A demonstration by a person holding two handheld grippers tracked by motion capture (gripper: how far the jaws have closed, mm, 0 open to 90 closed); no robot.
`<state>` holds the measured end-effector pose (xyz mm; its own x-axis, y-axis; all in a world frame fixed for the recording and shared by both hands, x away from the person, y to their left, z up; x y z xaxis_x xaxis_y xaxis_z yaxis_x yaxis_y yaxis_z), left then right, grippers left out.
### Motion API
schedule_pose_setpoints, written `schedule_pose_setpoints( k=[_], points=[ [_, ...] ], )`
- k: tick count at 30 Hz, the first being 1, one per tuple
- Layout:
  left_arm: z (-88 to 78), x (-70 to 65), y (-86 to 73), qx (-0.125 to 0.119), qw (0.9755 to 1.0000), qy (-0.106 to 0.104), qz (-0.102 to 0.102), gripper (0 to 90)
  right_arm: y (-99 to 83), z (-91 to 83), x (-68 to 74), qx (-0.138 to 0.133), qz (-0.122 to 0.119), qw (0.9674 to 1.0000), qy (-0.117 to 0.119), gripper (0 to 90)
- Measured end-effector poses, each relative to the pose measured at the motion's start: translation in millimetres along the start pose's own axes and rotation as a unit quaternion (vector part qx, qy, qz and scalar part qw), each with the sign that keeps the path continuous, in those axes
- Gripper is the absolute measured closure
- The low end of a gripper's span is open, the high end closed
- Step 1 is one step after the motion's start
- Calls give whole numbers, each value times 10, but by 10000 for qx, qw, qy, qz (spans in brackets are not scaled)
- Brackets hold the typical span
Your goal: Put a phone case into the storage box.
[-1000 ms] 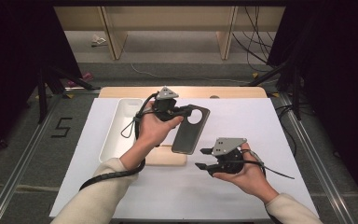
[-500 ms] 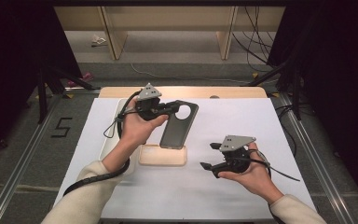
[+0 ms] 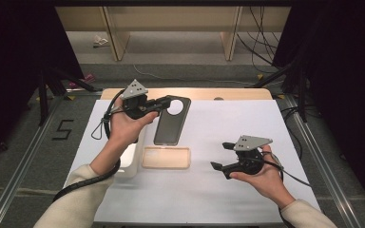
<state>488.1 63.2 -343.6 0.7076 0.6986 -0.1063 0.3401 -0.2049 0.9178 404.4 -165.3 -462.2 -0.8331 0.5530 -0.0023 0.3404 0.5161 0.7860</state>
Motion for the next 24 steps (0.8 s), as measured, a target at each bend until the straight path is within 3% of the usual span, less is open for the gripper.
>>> schedule_pose_setpoints(
  k=[12,24],
  points=[
    [-158,159,44,-139,9999,75,46,807,-62,-89,-82,-37,68,9998,-195,172],
    [-333,430,42,-291,9993,246,31,808,-114,-145,-119,-29,131,9996,-248,168]
  ],
)
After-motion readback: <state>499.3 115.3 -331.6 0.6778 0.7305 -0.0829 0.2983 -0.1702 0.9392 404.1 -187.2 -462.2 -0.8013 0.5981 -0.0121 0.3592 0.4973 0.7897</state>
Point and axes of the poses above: each handheld gripper's, and its own axes: z roughly forward along the jaws, y roughly out of its top, x roughly to its left, the point moved 8 cm from there along z, roughly forward along the jaws, and after that the axes turned 5 degrees about x, right-handed, at the moved point
